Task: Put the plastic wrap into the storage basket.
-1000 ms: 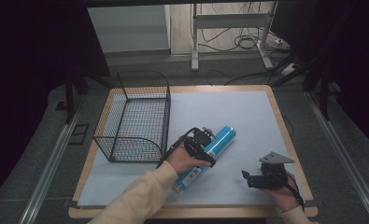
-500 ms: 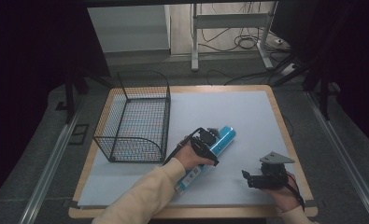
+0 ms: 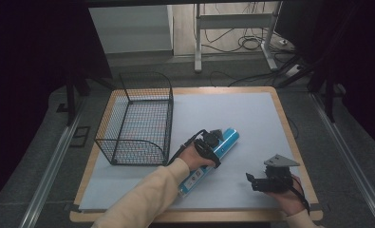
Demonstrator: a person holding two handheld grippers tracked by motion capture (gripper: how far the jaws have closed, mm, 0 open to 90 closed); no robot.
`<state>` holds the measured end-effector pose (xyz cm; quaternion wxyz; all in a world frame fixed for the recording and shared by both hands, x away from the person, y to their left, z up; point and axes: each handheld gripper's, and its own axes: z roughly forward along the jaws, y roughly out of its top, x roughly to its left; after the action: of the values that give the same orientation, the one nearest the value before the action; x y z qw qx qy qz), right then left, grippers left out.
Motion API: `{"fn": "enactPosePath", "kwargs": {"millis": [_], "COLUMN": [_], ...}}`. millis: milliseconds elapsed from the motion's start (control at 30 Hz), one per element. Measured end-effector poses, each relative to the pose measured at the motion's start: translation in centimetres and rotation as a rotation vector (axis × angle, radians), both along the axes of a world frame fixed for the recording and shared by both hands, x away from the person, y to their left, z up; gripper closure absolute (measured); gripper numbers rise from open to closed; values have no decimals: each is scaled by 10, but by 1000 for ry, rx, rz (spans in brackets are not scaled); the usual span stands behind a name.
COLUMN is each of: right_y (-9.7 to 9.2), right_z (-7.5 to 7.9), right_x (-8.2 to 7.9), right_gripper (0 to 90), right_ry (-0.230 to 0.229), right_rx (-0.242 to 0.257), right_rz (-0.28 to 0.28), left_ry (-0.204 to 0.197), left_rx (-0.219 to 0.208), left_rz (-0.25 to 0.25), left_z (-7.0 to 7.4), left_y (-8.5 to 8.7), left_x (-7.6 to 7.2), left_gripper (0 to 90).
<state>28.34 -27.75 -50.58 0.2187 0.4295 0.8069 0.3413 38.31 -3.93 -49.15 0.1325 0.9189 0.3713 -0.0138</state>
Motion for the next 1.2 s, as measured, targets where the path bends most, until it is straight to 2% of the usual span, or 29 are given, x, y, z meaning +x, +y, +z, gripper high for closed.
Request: {"fn": "enactPosePath", "kwargs": {"millis": [67, 233, 400, 600, 967, 1200], "right_y": [0, -1, -1, -1, -1, -1], "right_z": [0, 0, 0, 0, 0, 0], "right_x": [0, 1, 1, 0, 1, 1], "right_gripper": [84, 84, 84, 84, 84, 84], "right_ry": [-4, -7, -7, -9, -10, -11], "right_rx": [-3, -1, -3, -3, -6, -6], "right_rz": [2, 2, 4, 4, 5, 7], "left_ry": [-7, -6, -10, -25, -29, -61], "left_rx": [30, 18, 38, 29, 35, 24], "left_rz": [-28, -45, -71, -78, -87, -82], "left_z": [4, 16, 32, 44, 52, 72], "left_y": [-2, -2, -3, -1, 7, 13], "left_x": [0, 2, 4, 6, 9, 13], "left_gripper": [308, 310, 312, 313, 314, 314]}}
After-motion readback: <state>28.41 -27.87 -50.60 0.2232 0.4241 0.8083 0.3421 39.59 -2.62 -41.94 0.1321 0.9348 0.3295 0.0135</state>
